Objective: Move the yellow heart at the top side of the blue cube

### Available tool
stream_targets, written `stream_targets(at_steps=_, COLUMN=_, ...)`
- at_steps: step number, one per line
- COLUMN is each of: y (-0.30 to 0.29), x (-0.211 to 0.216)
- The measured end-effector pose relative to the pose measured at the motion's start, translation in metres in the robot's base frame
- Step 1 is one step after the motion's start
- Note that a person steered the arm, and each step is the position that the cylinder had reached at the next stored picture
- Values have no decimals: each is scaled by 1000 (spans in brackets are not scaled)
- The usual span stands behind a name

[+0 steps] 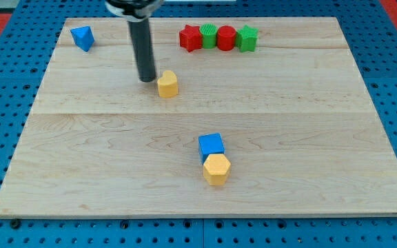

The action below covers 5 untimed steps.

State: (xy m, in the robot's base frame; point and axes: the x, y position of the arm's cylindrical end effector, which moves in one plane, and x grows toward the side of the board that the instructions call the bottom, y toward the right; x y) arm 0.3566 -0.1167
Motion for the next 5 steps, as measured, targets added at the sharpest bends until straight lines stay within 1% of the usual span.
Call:
stream_targets(at_steps=1, y=-27, x=-24)
stream_targets(at_steps=2, y=10, x=-23)
stream_targets(at_steps=3, y=61, x=9)
stream_targets(at_steps=4, y=79, x=56)
stream_targets(at_steps=5, y=80, x=66)
